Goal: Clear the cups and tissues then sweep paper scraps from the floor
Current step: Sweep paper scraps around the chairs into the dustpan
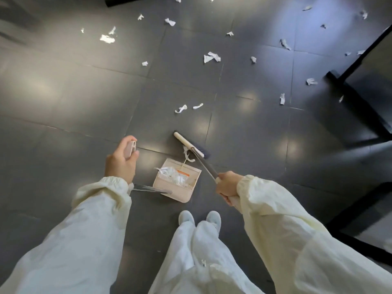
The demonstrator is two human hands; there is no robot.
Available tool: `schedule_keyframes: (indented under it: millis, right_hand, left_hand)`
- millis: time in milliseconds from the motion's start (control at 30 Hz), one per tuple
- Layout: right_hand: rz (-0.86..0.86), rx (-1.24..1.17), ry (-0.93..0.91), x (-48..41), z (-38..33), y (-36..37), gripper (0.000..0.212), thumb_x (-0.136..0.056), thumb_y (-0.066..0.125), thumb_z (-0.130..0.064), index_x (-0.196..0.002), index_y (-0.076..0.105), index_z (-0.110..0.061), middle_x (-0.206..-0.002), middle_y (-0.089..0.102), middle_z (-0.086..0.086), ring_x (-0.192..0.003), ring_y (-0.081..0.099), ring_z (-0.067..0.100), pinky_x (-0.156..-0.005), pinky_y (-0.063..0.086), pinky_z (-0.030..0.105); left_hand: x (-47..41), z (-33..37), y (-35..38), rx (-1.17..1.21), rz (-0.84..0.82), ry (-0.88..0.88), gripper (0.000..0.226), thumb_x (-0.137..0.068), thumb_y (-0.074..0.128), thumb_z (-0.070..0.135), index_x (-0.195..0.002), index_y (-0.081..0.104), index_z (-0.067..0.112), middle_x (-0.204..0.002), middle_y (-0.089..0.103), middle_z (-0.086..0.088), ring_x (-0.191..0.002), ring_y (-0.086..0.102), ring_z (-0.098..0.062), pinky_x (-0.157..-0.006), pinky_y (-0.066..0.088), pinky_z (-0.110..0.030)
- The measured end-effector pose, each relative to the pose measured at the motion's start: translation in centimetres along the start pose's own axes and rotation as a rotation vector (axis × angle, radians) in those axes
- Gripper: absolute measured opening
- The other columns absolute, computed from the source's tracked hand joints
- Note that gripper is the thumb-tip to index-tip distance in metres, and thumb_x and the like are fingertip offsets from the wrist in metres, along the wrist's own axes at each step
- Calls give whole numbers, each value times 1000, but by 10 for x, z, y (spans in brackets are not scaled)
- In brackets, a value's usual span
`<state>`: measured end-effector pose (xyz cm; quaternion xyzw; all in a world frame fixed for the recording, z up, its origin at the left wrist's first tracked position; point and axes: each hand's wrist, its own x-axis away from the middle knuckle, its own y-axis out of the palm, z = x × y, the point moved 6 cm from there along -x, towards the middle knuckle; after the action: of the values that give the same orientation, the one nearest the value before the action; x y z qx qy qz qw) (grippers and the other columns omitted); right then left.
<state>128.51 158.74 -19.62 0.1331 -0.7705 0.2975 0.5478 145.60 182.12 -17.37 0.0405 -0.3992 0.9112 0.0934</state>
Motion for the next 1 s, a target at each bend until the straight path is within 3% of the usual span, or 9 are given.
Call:
schedule_keyframes:
  millis: [133, 267, 367, 500, 667, 733, 800, 900, 1000]
  right_hand:
    - [-128, -209, -31, 13, -19, 7, 10, -84, 43, 0, -82, 51, -6, -60, 44, 9, -55, 43, 22, -57, 39, 29]
    - [-230, -459, 27, 31, -28, -20, 17, -88, 36, 0, -94, 50, -7, -58, 33, 5, -39, 32, 9, -36, 30, 13]
    - [-166, -481, -19, 41, -38, -43, 43, -89, 38, 1, -130, 45, 8, -56, 34, 5, -39, 31, 9, -35, 30, 11]
    - [-63, -512, -73, 38, -58, -85, 46, -88, 41, 2, -134, 43, 5, -51, 38, 4, -34, 33, 8, -34, 32, 13]
    - [5, -639, -89, 15, -86, -142, 48, -89, 39, 5, -137, 37, 7, -52, 36, 4, -31, 33, 7, -34, 31, 12]
    - [24, -692, -91, -2, -97, -168, 44, -90, 38, 5, -134, 43, 6, -56, 35, 5, -30, 34, 6, -33, 31, 11]
    - [44, -696, -103, -19, -109, -196, 29, -90, 38, 5, -113, 53, -5, -58, 36, 6, -29, 34, 7, -33, 32, 12]
    - [95, -714, -86, -45, -122, -231, 13, -90, 37, 2, -92, 44, -8, -56, 37, 5, -28, 35, 7, -33, 32, 12]
    - [174, -731, -43, -71, -133, -253, 14, -90, 40, 0, -81, 46, -10, -54, 39, 4, -28, 36, 9, -34, 33, 13]
  left_hand:
    - [-17, 4, 3, 38, 28, 18, 31, -86, 56, 13, -105, 52, 37, -70, 53, -2, -61, 53, -35, -67, 53, -45]
    - [-31, 0, -4, 61, 32, 14, 30, -86, 55, 14, -105, 53, 36, -72, 54, -1, -61, 53, -31, -66, 52, -43]
    - [-40, -5, -13, 82, 36, 6, 28, -85, 53, 17, -105, 51, 36, -73, 55, -6, -63, 56, -38, -63, 52, -45]
    - [-68, 0, -23, 112, 51, 5, 28, -78, 46, 28, -103, 50, 39, -72, 56, -9, -62, 55, -38, -61, 51, -44]
    - [-124, 13, -30, 105, 53, 20, 27, -79, 48, 26, -100, 50, 43, -68, 54, -5, -57, 54, -37, -55, 50, -43]
    - [-152, 15, -29, 87, 43, 19, 27, -83, 51, 22, -99, 50, 44, -67, 53, -6, -56, 53, -37, -52, 49, -42]
    - [-180, 17, -26, 67, 43, 15, 28, -85, 53, 18, -99, 51, 42, -67, 54, -9, -54, 52, -37, -50, 49, -41]
    - [-220, 20, -25, 51, 31, 17, 27, -86, 54, 16, -100, 52, 39, -66, 53, -8, -52, 50, -34, -52, 50, -43]
    - [-257, 19, -25, 52, -5, 17, 28, -86, 54, 15, -99, 52, 40, -64, 52, -4, -51, 49, -32, -54, 49, -42]
